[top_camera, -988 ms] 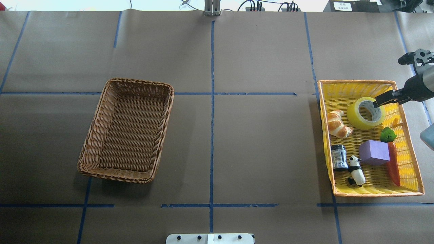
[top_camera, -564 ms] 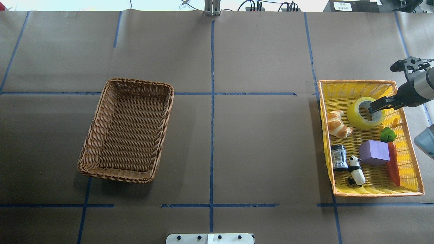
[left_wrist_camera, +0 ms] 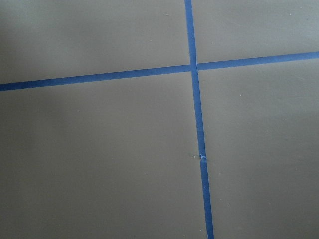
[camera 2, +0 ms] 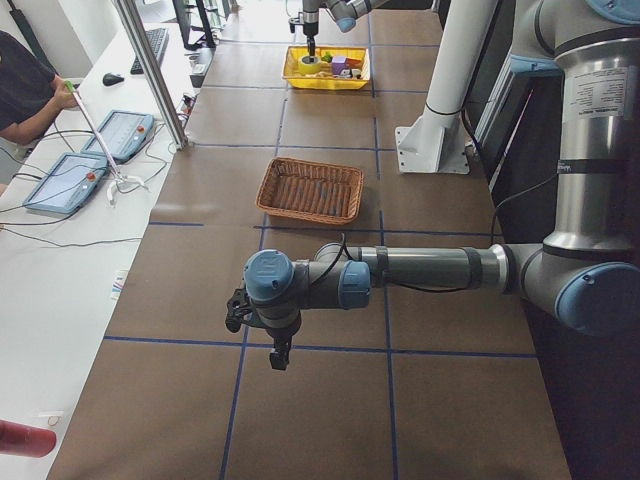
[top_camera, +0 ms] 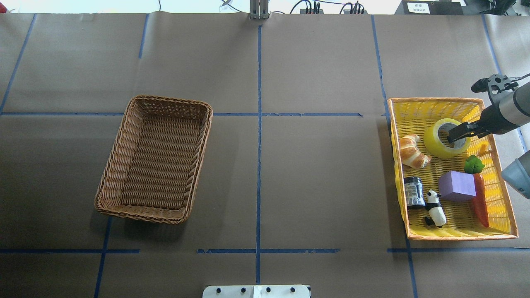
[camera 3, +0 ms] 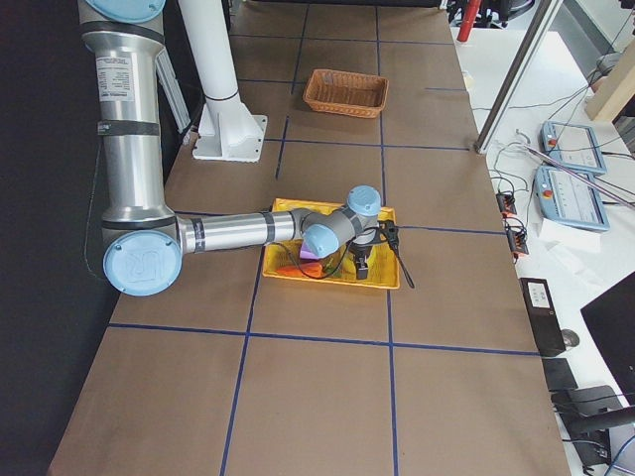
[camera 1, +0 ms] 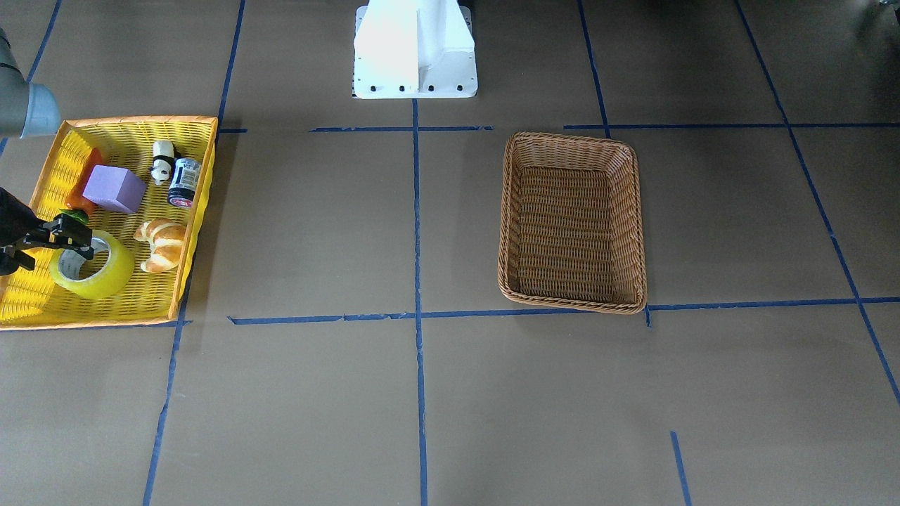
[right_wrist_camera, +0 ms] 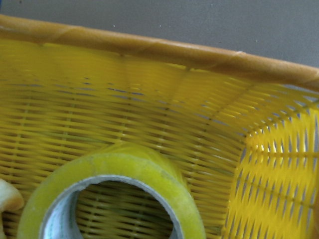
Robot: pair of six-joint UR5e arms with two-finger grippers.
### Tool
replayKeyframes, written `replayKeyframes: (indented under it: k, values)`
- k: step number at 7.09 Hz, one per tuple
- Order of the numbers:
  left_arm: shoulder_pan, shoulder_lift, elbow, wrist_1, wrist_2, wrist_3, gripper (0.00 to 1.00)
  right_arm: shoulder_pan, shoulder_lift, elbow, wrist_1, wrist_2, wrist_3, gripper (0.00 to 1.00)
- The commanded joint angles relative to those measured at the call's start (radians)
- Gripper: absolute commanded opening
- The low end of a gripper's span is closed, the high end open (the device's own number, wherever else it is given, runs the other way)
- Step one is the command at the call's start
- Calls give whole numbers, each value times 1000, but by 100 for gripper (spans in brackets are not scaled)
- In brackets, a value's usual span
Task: Move tape to another basket
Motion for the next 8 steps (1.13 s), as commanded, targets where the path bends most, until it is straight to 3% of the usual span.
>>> replayKeyframes:
  k: [1,2,3,5,6,7,8]
  values:
    - [1,-1,1,0,0,1,100,-2,11,-6,-1,2,0,69]
    - [1,-1,1,0,0,1,100,-2,11,-5,1,5,-10,43]
    - [1,0,1,0,0,1,100,1,8,-3,2,7,-13,27]
    - [-1,0,-1,0,-2,0,100,4,-1,5,4,5,-13,19]
    - [-1,0,1,1,-2,0,100,10,-13,40,5,20,-14,11]
    - [-1,2,-1,1,-3,0,100,51,-45,111,8,67,-14,1]
    - [-1,2,-2,1,-3,0,100,97,-47,127,10,133,-14,0]
